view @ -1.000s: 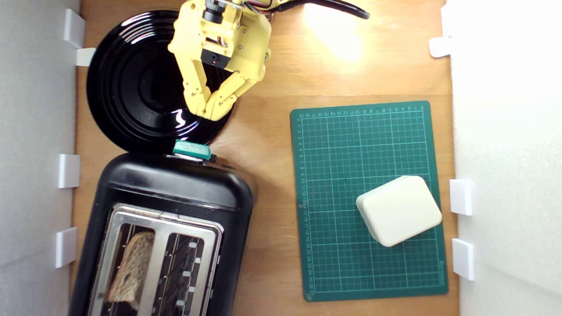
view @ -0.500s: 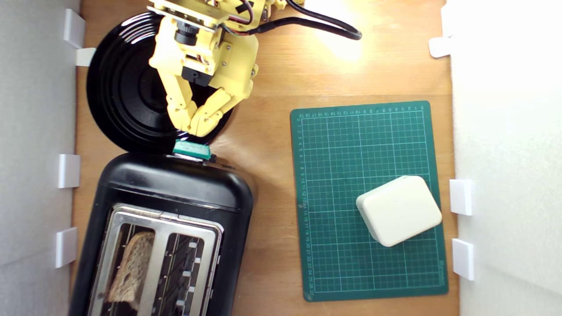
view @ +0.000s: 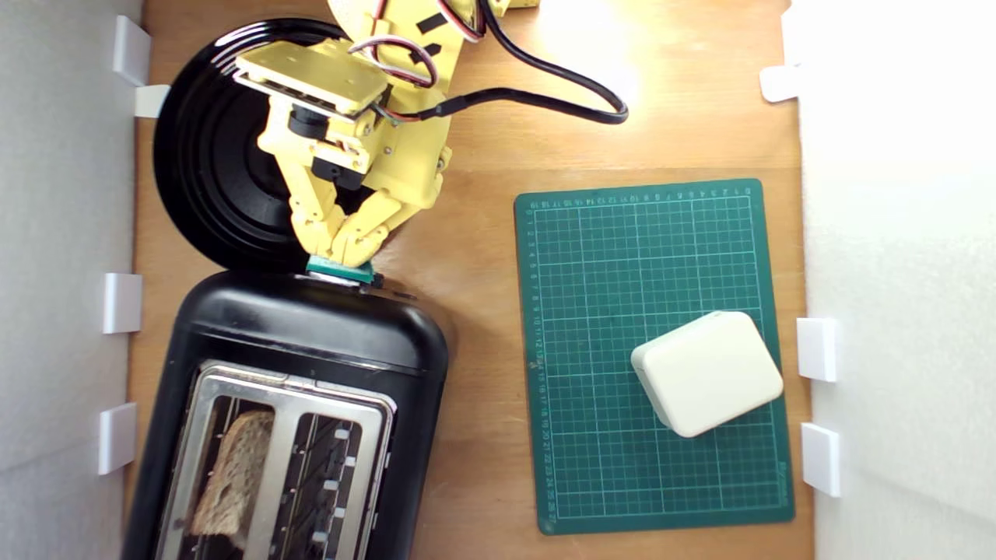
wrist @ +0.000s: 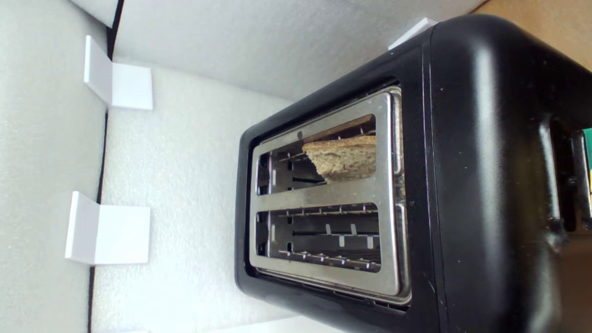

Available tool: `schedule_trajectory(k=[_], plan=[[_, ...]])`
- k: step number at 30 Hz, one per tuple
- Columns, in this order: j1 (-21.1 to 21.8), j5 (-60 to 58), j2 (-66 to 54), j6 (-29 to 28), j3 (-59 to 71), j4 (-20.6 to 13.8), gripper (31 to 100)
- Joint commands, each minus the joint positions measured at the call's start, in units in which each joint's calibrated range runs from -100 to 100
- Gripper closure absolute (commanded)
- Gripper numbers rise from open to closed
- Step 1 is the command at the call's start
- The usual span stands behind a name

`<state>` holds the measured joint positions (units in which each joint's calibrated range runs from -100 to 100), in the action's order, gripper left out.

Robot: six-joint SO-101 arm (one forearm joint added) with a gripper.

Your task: Start toaster

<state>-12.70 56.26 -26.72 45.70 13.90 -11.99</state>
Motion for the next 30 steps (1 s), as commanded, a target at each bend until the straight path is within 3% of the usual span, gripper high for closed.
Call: schedule_trajectory(k=[1,30], plan=[[-0.6,-0.3,0.6,-0.1,-3.7,-0.6,98.9],[-1.9,-0.8,9.5,1.0,-3.7,-0.6,98.8]])
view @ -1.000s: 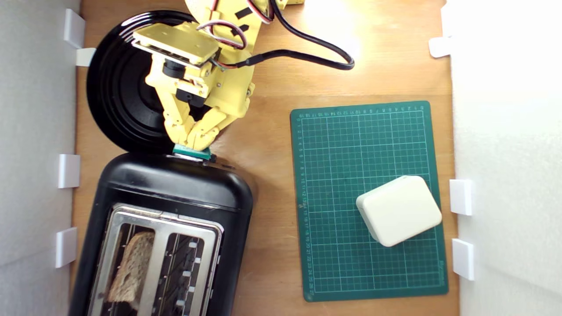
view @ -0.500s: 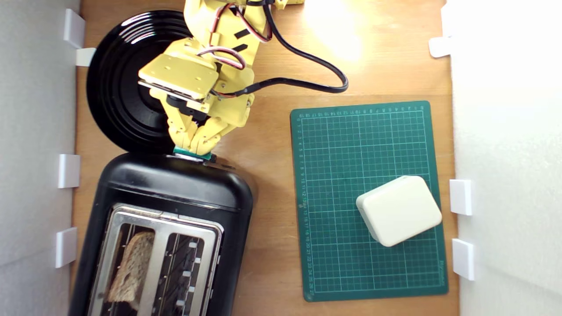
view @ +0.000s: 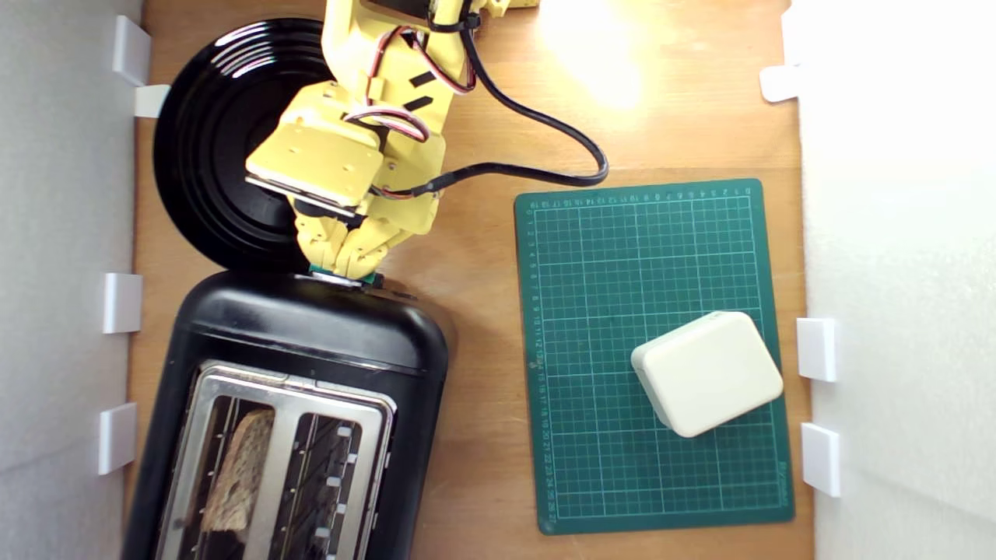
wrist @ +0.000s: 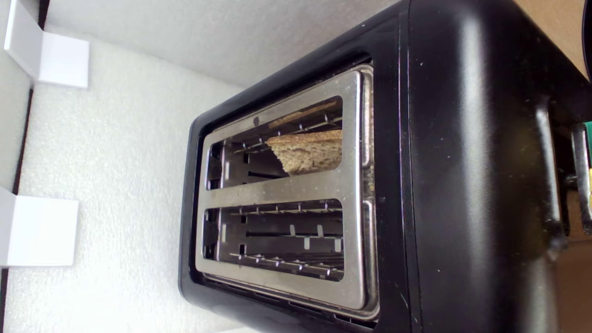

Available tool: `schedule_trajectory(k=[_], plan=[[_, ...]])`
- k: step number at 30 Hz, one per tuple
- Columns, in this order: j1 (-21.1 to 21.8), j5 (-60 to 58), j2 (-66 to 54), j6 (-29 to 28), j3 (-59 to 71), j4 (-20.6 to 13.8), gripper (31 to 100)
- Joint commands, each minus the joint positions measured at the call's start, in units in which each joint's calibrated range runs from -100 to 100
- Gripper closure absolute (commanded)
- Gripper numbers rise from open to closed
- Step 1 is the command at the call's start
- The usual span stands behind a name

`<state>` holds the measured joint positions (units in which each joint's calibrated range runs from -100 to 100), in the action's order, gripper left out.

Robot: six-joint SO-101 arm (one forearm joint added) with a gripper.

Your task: Start toaster

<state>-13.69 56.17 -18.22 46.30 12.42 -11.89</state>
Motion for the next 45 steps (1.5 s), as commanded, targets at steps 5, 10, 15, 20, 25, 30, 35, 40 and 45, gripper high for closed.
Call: schedule_trajectory(k=[5,10,15,20,25,30,35,40,45], plan=[[-0.9,-0.6,2.7,1.5,-1.7,0.2,98.8],[-0.9,-0.6,4.0,1.5,-1.4,0.0,98.8],[-0.9,-0.5,5.9,1.4,-1.2,0.4,98.8],[-1.0,-0.6,8.6,1.4,-1.2,0.0,98.8],[-1.0,-0.6,10.1,1.4,-1.1,0.3,98.8],[-1.0,-2.8,11.1,1.4,3.1,0.4,98.8],[-1.6,-10.3,10.3,1.4,10.3,0.4,98.8],[-3.1,-15.4,10.3,1.6,15.3,0.4,98.8],[-3.1,-21.7,10.3,1.5,21.7,0.4,98.9]])
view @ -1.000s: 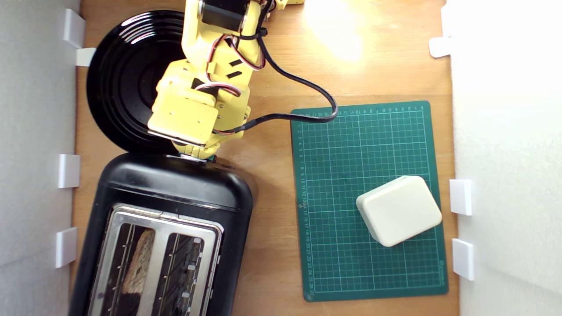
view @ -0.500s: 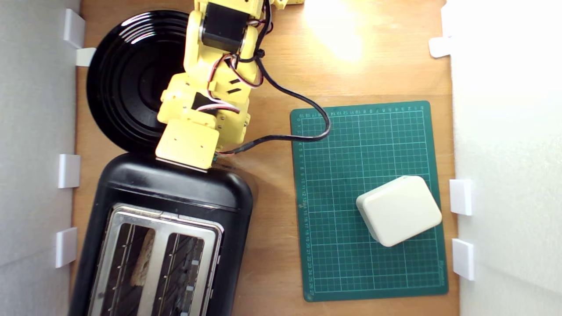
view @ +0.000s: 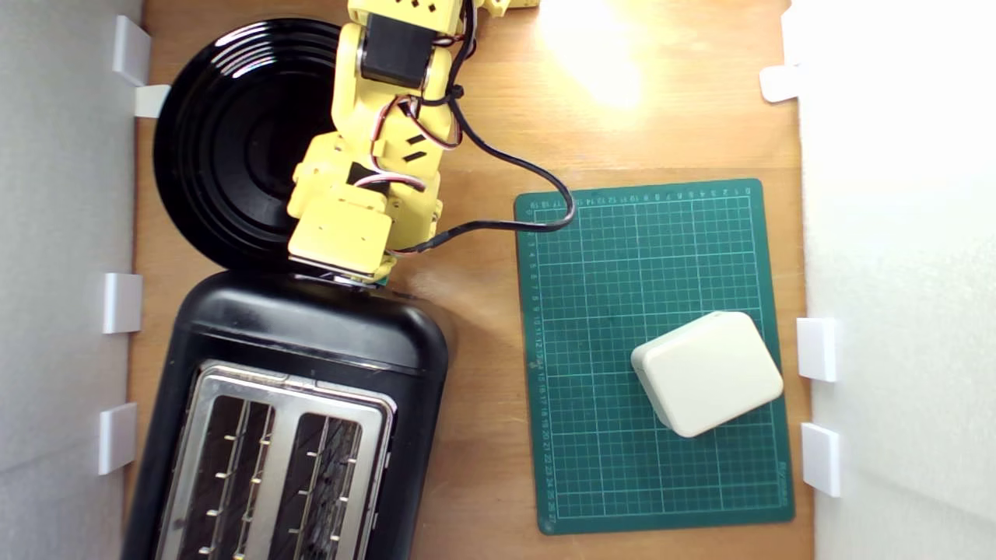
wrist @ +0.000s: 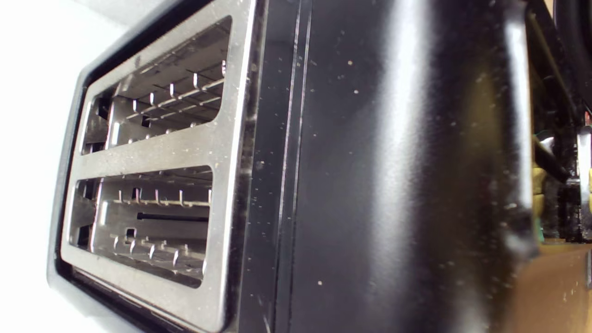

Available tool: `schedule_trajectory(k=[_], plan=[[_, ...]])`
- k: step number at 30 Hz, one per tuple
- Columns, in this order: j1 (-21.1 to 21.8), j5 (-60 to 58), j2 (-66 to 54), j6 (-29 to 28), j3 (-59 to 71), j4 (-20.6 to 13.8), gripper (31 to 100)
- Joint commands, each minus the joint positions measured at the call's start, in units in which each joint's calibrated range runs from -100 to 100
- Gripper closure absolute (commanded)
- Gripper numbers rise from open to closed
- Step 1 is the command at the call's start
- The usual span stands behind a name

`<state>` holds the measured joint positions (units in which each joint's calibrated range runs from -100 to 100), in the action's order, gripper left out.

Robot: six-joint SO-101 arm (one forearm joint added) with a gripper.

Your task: Start toaster

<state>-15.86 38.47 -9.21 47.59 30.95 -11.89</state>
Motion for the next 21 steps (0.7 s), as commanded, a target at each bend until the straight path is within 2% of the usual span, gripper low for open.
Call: schedule_trajectory(k=[1,7,10,13,16,19,21], plan=[[-1.0,-4.8,1.3,0.2,4.3,0.4,98.9],[-1.0,-5.4,1.9,0.1,8.3,0.4,98.9],[-1.0,-5.4,2.1,0.1,10.1,2.4,98.9],[-1.0,-5.6,2.1,0.0,12.4,2.5,98.9],[-1.1,-10.9,1.7,0.0,17.0,2.6,98.9],[-2.2,-15.4,1.4,0.5,20.9,5.3,98.9],[-2.2,-15.7,1.4,0.5,22.0,6.0,98.9]])
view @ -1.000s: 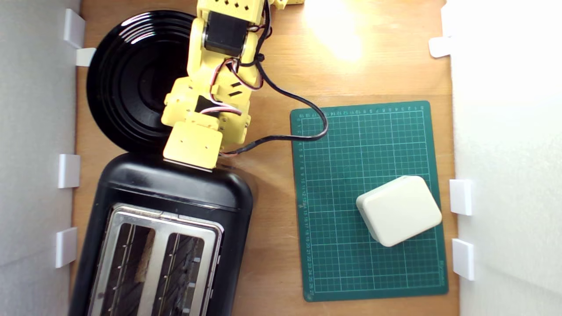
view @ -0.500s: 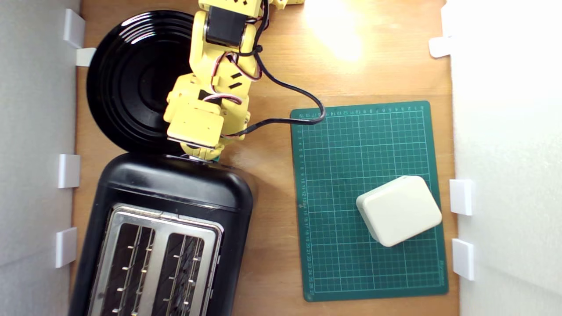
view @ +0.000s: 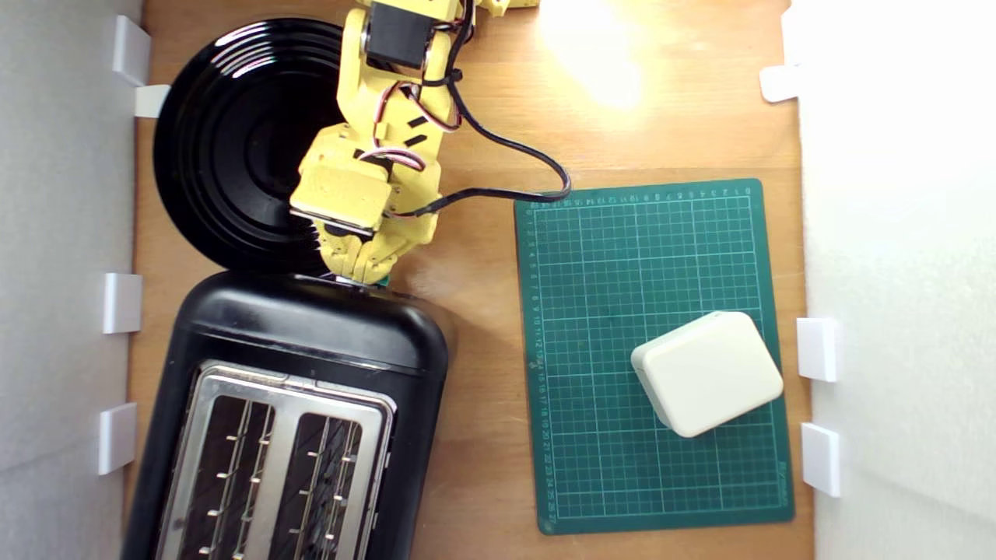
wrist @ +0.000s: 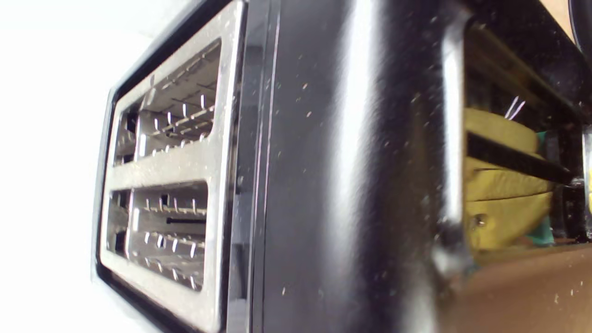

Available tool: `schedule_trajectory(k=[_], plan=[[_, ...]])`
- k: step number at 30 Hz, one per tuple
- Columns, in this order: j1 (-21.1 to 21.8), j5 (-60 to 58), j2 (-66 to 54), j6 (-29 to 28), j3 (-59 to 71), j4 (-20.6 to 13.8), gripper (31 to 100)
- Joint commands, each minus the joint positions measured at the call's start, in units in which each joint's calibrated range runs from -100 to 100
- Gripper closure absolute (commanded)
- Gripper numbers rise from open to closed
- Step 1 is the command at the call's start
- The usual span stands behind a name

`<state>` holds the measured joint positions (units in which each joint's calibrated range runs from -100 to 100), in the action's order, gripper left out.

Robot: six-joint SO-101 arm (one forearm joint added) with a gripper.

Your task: Start toaster

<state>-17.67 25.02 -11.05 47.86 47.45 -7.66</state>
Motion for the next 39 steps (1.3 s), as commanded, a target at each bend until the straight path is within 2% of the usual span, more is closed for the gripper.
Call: schedule_trajectory(k=[1,10,19,25,39], plan=[[-0.4,-2.3,3.2,0.1,6.0,1.7,98.9],[0.1,-3.0,3.3,-0.1,10.4,1.8,98.9],[0.2,-1.4,0.3,0.1,6.0,1.7,98.9],[0.3,9.4,0.6,-0.1,-1.1,1.7,98.9],[1.2,25.3,0.6,-0.2,-14.0,0.8,98.9]])
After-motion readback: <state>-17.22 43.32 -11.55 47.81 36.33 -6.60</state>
